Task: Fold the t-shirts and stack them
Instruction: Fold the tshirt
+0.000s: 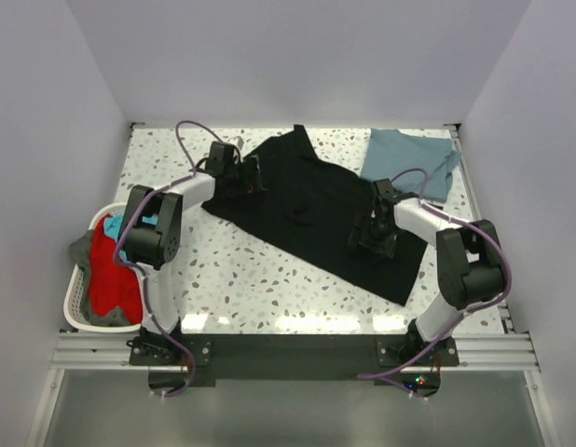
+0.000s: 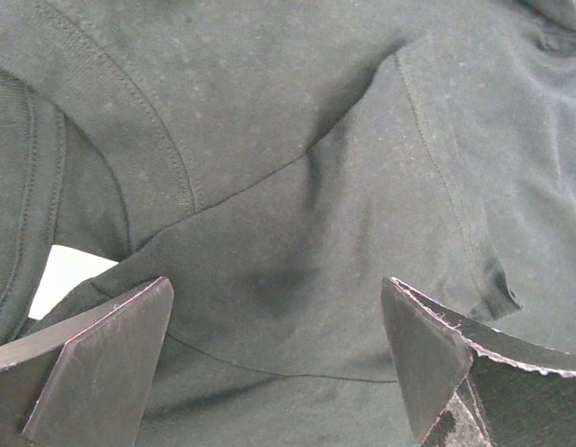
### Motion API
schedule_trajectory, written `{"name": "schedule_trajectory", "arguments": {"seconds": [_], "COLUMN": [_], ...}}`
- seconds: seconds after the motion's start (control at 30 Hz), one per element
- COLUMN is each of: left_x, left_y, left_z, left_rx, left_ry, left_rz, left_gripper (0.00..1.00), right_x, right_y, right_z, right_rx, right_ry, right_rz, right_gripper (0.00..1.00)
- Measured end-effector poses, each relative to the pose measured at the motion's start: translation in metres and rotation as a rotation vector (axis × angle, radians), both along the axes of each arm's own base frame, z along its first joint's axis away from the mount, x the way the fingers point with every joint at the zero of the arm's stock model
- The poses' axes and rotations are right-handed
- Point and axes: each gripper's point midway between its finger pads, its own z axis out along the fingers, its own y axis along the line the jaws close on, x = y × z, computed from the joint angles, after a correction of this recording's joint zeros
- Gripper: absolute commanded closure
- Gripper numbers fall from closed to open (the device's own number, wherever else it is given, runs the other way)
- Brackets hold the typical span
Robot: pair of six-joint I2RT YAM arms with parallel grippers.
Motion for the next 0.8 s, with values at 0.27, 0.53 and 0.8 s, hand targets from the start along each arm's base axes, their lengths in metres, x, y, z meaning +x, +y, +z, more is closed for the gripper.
{"name": "schedule_trajectory", "arguments": {"seconds": [0.27, 0.53, 0.8], "left_x": [-0.040, -0.088, -0.124], "left_y": [0.021, 0.039, 0.051], "left_z": [-0.002, -0.005, -0.004], "left_rx": [0.030, 0.057, 0.071], "left_ry": [0.031, 0.073, 0.117], "left_rz": [0.052, 0.096, 0.125], "left_gripper": [0.00, 0.00, 0.00], "right_x": [-0.021, -0.047, -0.071], "right_y": [0.001, 0.007, 0.003], "right_z": [0.000, 0.000, 0.004], "right_rx": [0.020, 0.060, 0.044], "right_ry": [0.003, 0.023, 0.072], "right_rz": [-0.006, -0.027, -0.036], "right_gripper": [0.27, 0.26, 0.25]}}
